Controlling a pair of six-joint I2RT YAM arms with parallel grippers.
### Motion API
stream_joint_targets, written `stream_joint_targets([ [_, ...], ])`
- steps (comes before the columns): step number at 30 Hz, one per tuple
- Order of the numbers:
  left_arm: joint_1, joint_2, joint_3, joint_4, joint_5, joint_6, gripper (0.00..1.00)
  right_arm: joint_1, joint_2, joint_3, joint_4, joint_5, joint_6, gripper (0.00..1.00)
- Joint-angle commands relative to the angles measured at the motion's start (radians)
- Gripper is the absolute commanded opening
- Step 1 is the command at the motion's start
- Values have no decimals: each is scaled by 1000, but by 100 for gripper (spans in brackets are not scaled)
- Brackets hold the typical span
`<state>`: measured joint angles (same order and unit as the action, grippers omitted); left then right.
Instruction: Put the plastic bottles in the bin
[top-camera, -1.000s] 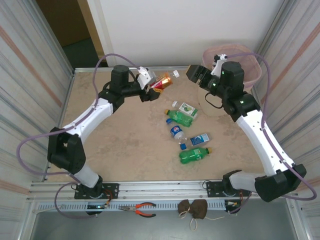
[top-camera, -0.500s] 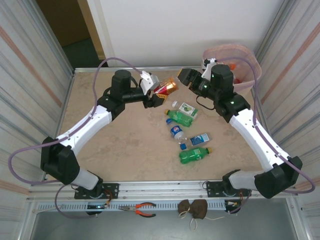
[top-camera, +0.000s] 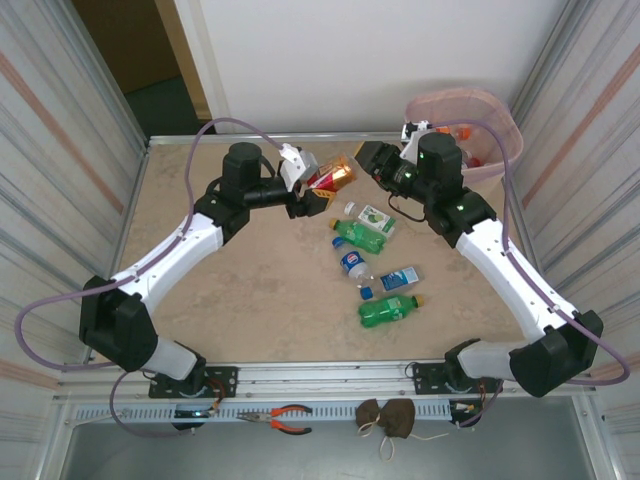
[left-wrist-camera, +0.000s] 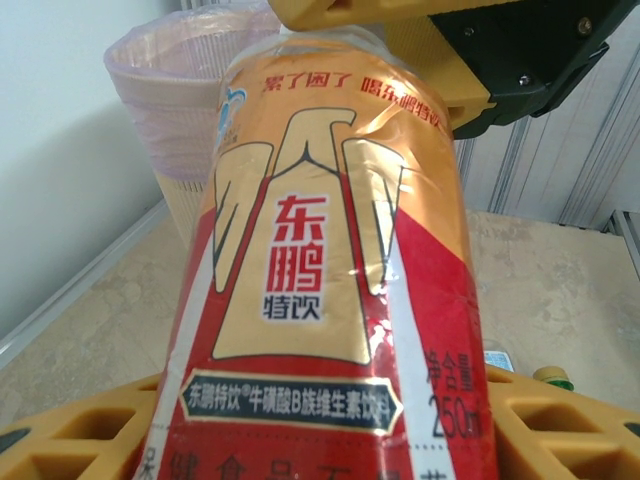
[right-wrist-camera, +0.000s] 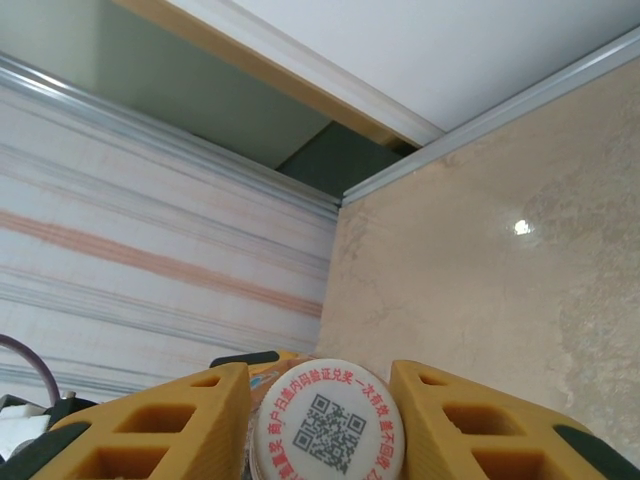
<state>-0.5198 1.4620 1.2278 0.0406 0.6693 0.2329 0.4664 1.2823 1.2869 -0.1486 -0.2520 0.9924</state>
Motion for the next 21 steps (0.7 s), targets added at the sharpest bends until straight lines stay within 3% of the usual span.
stream_joint_targets([
  [1,-9,-38,-8,25,12,-19,55,12,-4,-5,40,5,23,36],
  [6,-9,-41,-10,34,18,-27,58,14,-8,-5,38,23,19,30],
  [13,-8,-78,-39,63,39,-44,76,7,-23,25,-8,59,-37,29],
  [21,-8,-163,-100,53,41,-48,80,-70,-55,92,-104,91,-133,29],
])
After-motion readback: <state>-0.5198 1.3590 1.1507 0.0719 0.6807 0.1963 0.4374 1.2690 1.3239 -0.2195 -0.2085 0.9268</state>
